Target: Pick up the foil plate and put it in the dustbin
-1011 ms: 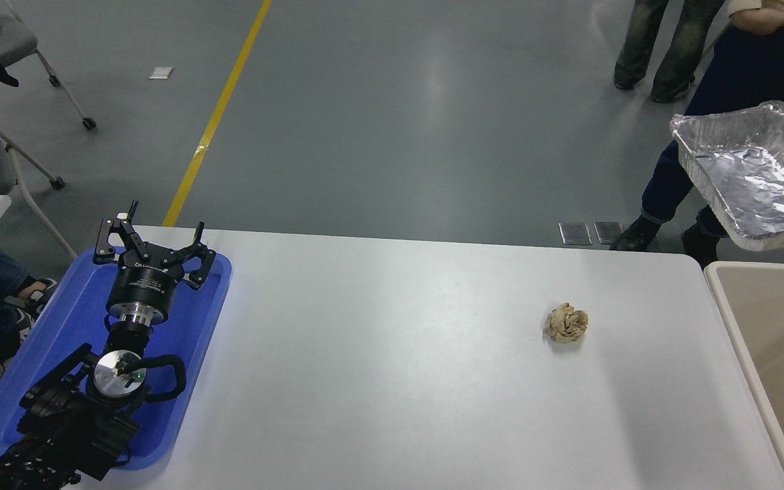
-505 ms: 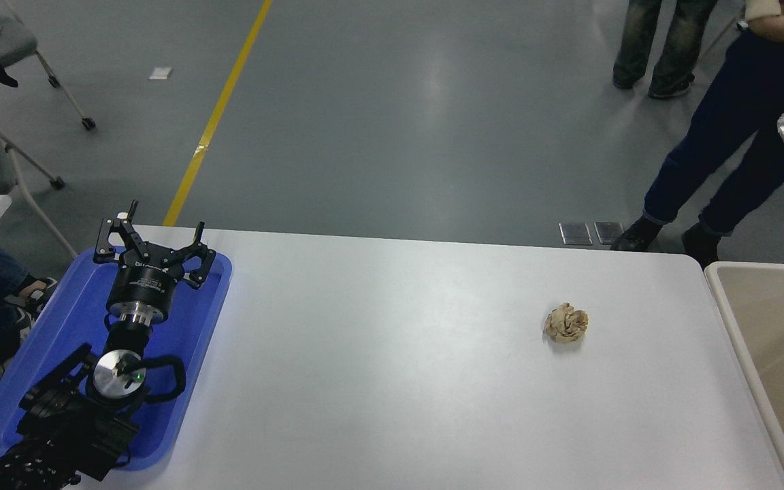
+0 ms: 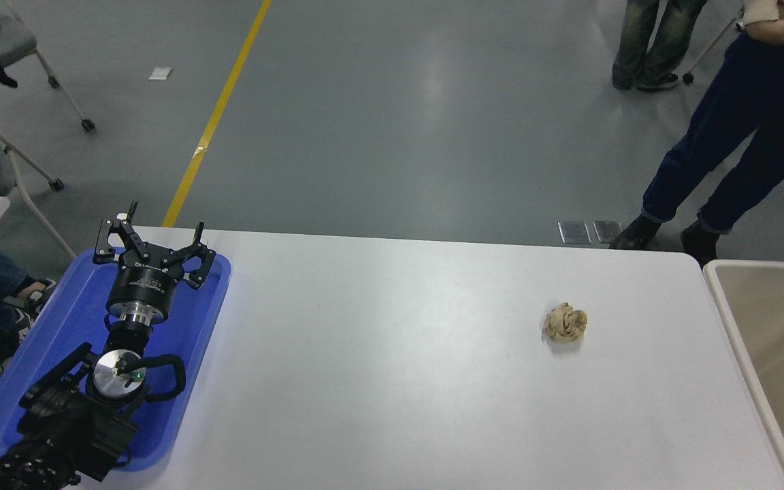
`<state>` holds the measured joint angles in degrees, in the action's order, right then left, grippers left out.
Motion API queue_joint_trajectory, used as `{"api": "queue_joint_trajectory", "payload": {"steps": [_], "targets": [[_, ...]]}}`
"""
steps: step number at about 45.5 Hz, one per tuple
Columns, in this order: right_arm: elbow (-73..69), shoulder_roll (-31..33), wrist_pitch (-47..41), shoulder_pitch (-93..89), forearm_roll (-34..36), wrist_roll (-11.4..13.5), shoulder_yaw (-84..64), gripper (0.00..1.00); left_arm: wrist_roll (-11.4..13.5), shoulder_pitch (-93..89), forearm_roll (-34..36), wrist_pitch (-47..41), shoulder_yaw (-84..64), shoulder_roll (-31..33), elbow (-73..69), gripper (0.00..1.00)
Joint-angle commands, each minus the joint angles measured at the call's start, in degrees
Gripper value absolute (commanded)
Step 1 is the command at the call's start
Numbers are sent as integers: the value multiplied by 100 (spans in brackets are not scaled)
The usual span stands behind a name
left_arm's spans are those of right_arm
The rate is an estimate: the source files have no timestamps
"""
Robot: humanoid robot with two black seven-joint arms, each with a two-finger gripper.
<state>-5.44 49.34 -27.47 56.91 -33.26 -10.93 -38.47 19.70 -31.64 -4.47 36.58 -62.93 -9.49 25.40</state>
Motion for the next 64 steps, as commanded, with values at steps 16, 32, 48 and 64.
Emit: {"api": "queue_joint_trajectory", "payload": {"steps": [16,32,48,64], "targets": [[517,-1251,1851,-2421,1551,496,788,0,7,0,-1,-10,0,0,0,100],[508,-1506,2027,-2588,1559,478,788,3,16,0,-1,-19,-9,0,0,100],[508,-1524,2018,-2571,1559,478,788,100,16,0,-1,-19,-9,0,0,100],[464,-1515,1877,-2070,1542,364,745,100,16,0,-1,-19,-9,9,0,100]]}}
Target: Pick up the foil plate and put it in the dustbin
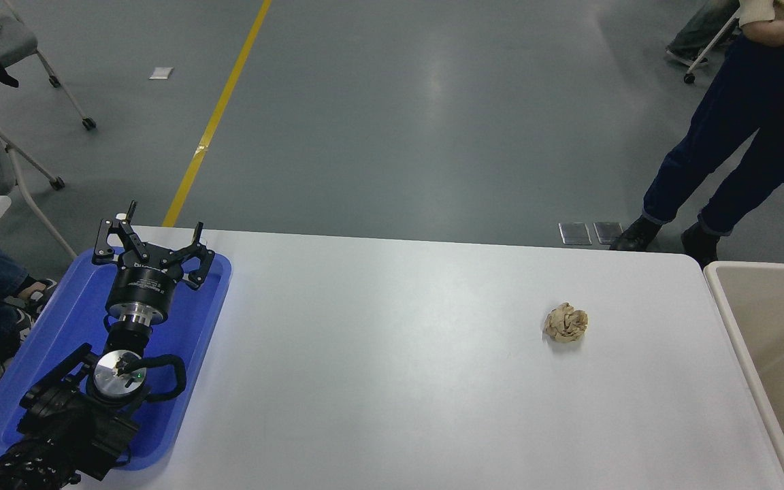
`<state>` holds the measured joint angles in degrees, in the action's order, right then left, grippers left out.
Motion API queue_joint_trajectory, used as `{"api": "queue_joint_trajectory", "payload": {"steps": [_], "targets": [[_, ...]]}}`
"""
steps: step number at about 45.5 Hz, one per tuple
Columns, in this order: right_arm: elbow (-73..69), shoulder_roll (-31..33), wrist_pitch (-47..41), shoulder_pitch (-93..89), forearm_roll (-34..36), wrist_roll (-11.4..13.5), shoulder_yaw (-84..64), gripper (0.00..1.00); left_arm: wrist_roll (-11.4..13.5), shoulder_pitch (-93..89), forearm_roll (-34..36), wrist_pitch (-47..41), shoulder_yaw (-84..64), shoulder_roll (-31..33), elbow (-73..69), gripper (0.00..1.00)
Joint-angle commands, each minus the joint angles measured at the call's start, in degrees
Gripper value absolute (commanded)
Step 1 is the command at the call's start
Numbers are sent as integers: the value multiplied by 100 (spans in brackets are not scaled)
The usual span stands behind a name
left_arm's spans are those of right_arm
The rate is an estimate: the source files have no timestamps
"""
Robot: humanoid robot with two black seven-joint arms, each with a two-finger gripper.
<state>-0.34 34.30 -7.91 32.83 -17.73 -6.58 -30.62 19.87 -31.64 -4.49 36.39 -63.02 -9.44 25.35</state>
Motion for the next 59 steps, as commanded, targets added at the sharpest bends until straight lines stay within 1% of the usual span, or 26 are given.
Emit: {"api": "queue_joint_trajectory", "payload": {"steps": [1,10,14,17,25,32,36,41,46,52,59], "targets": [[-71,-11,-97,408,-12,-81,-49,100,0,0,1,0,9,4,5,100],[-212,-99,-835,1252,-108,-81,-76,100,-9,0,1,9,9,4,5,100],[-300,-90,-985,1586,-152,-72,-146,100,-9,0,1,9,9,-5,5,100],[-510,-99,-985,1937,-310,-81,-418,100,0,0,1,9,9,4,5,100],[-1898,76,-967,3202,-556,-19,-1042,100,0,0,1,9,9,4,5,100],[-3620,428,-923,4415,-1057,42,-1455,100,-9,0,1,9,9,4,5,100],[-4438,463,-914,5039,-1268,113,-1841,100,-9,-9,1,9,18,4,5,100],[-5501,384,-914,5979,-1295,113,-2535,100,-9,-9,1,9,18,4,5,100],[-6390,103,-906,6771,-1295,104,-3037,100,-9,-9,1,9,18,4,5,100],[-7067,-99,-923,7316,-1286,104,-3099,100,-9,-9,1,9,18,4,5,100],[-7682,-477,-1107,8010,-1260,104,-3240,100,-9,-9,1,9,18,4,5,100]]}}
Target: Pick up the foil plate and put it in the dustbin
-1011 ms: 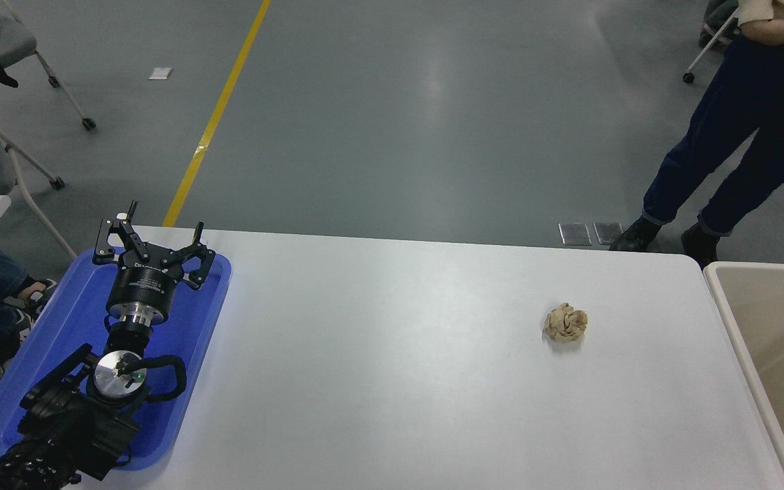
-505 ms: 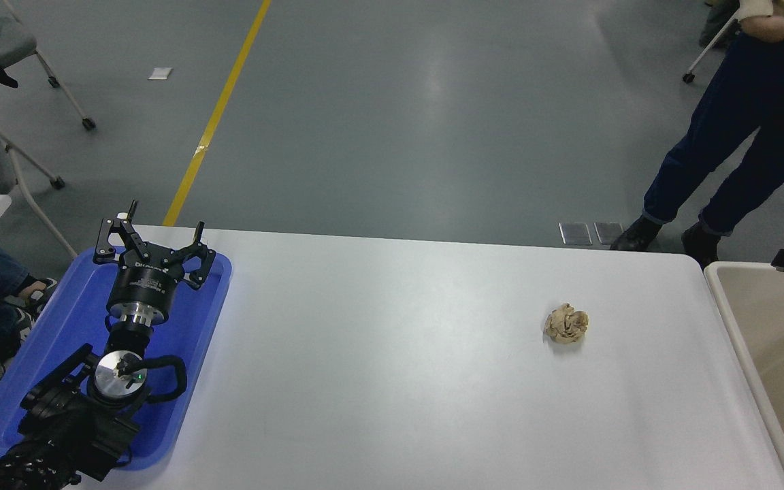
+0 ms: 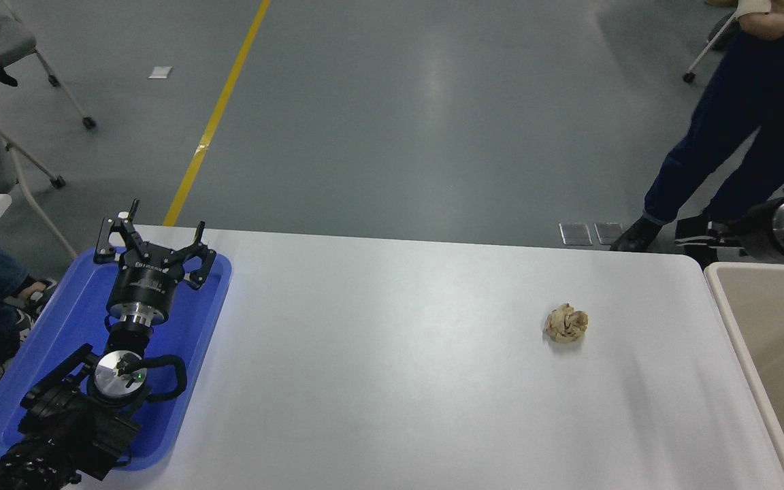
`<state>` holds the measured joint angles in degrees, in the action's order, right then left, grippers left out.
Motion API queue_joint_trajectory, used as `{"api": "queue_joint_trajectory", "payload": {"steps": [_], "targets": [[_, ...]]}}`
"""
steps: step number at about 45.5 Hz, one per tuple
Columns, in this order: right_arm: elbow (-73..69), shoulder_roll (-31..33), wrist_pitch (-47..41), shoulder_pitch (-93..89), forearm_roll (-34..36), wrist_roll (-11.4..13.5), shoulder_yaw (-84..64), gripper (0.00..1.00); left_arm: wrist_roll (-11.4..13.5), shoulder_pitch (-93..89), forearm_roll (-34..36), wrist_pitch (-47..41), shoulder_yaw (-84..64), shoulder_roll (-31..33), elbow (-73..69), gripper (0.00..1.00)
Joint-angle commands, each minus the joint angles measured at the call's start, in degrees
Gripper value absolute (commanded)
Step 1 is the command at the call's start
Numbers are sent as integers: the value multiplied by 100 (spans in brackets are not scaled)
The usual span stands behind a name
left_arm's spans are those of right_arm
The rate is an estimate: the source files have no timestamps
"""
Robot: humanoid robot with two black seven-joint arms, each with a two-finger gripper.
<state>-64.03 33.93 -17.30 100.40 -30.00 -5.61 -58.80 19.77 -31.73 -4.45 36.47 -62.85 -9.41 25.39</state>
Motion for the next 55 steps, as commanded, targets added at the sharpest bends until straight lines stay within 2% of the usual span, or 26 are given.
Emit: {"api": "queue_joint_trajectory", "payload": {"steps": [1,10,15,22,28,36,49,55], "targets": [[-1393,-510,-238,1350,-23,7,-430,100,0,8,-3,1,1,0,1,100],[-1569,-1134,-1266,1851,134,-11,-413,100,0,9,-3,1,1,0,1,100],[-1560,-1520,-1750,2018,723,7,-439,100,0,9,-3,1,1,0,1,100],[-1525,-2056,-1856,2265,1286,7,-746,100,0,17,-3,1,1,0,1,100],[-1332,-2838,-1830,2291,1839,7,-1221,100,0,17,-3,1,-8,0,-8,100],[-1112,-3384,-1847,2195,2429,-11,-1344,100,0,17,-3,1,-8,0,-8,100],[-1138,-3385,-1874,2212,2367,-11,-1951,100,9,17,-3,1,-8,0,1,100],[-1165,-3147,-1918,2212,2394,-11,-1960,100,9,17,-3,1,-8,0,1,100]]}}
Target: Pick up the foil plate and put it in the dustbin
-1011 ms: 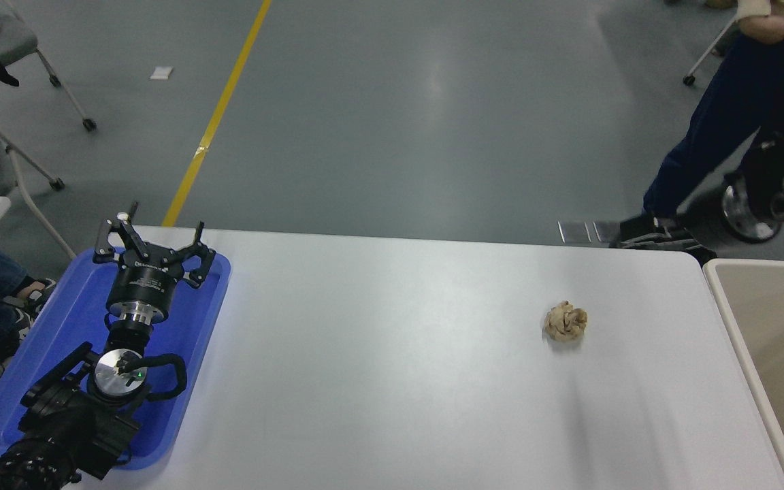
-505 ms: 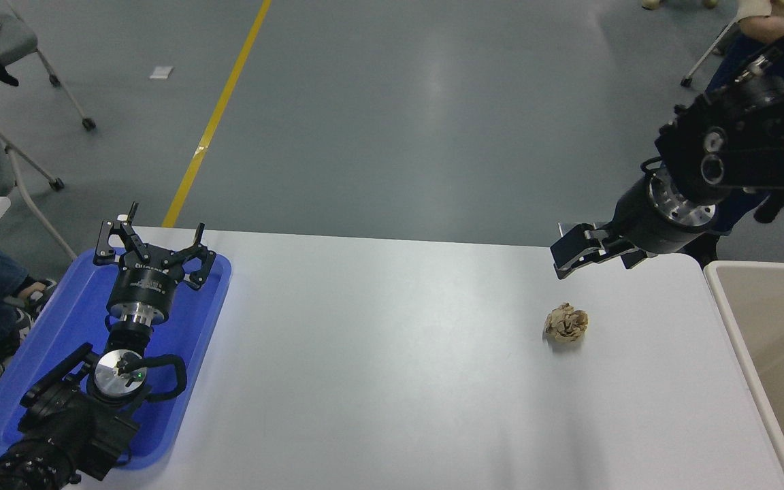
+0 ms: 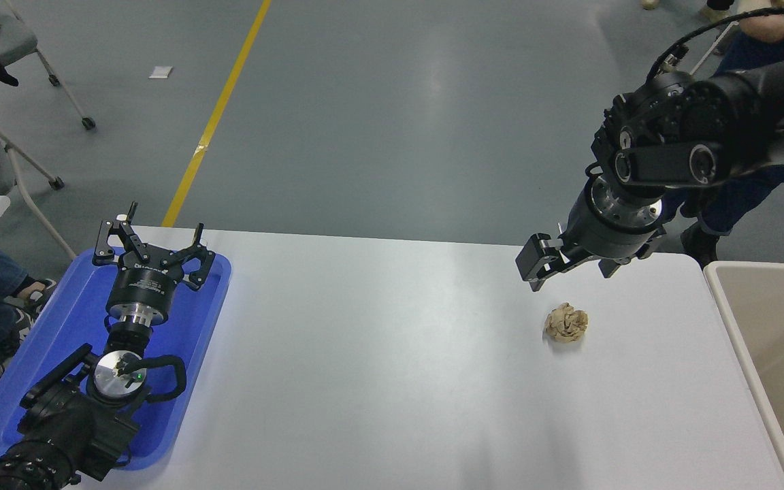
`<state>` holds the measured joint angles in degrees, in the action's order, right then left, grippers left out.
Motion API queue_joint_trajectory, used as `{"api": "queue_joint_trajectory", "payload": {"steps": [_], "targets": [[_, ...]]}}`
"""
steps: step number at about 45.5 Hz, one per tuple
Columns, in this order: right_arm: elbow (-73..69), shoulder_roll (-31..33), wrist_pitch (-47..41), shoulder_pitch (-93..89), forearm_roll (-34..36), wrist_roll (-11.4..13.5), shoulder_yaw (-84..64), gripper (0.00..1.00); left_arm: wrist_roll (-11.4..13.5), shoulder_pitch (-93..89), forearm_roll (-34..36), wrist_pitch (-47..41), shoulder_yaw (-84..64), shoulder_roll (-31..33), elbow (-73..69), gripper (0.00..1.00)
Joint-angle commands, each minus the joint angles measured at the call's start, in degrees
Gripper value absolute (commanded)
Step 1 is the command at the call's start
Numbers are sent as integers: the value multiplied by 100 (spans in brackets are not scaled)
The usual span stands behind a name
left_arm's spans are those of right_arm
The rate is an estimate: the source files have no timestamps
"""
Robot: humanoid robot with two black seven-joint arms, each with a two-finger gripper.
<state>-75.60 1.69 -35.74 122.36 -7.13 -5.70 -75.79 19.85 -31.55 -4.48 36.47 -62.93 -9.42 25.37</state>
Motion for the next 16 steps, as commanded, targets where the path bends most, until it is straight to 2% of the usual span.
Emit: {"api": "queue_joint_trajectory", "payload": {"steps": [1,16], "targets": [[-16,86,-117,16,115,-2,-261,100,2,0,0,0,0,2,3,100],[10,226,-548,-28,186,-54,-305,100,2,0,0,0,0,2,3,100]]}}
